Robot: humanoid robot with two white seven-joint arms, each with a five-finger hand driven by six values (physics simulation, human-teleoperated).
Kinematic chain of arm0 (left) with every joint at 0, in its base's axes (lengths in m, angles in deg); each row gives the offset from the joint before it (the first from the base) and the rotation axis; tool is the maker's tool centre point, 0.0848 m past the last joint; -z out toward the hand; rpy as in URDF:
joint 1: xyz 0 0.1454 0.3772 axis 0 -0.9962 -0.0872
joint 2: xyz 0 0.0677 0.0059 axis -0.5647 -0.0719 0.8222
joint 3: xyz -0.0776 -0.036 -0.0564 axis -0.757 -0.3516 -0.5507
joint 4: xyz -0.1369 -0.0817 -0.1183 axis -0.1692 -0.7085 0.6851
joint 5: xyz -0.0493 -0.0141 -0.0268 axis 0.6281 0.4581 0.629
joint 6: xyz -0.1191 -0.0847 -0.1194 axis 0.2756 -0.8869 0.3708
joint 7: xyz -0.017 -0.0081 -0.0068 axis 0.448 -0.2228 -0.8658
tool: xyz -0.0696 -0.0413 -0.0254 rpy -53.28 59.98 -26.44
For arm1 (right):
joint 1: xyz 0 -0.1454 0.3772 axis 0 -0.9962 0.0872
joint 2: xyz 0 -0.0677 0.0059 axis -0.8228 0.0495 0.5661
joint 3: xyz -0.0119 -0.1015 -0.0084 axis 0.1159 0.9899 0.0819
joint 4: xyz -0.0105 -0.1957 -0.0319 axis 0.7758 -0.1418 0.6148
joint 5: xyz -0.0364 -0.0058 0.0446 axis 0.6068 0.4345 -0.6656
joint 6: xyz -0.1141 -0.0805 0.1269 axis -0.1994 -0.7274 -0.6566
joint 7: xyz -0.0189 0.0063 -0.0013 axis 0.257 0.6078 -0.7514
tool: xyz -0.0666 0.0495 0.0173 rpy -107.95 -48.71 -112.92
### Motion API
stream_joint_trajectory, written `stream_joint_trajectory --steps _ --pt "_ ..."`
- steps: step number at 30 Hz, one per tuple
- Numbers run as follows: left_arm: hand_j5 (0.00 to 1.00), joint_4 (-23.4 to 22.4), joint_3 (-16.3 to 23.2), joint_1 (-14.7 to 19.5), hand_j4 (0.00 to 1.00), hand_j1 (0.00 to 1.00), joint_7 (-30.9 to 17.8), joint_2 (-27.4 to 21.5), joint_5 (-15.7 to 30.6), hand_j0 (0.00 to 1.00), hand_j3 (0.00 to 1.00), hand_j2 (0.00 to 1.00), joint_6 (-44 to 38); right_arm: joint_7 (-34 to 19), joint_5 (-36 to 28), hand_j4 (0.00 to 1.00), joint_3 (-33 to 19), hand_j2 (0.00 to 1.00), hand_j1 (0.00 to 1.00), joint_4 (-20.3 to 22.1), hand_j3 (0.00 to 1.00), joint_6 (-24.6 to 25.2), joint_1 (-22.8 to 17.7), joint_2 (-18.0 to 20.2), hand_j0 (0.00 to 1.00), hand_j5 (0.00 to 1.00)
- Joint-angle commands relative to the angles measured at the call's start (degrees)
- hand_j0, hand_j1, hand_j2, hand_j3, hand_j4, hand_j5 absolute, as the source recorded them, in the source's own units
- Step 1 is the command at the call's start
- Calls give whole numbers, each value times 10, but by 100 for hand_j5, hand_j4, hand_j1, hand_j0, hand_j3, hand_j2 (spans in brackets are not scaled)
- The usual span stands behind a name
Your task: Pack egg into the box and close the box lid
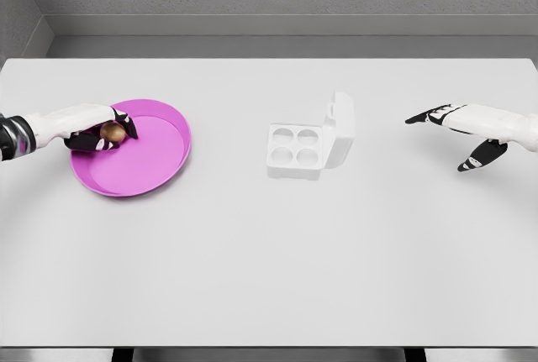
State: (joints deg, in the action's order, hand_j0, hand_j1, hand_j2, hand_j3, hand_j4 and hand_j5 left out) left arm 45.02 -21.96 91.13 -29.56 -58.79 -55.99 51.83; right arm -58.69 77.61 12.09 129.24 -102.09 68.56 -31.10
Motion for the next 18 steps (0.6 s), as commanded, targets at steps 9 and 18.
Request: stream_joint_trajectory --steps 9,18 --pt "30 6 7 0 30 30 0 5 26 30 30 30 -2 0 -4 100 0 100 100 0 100 2 0 1 100 100" --pt "25 57 7 -4 25 25 0 3 90 25 25 25 -3 0 -4 100 0 100 100 0 100 2 0 1 100 100"
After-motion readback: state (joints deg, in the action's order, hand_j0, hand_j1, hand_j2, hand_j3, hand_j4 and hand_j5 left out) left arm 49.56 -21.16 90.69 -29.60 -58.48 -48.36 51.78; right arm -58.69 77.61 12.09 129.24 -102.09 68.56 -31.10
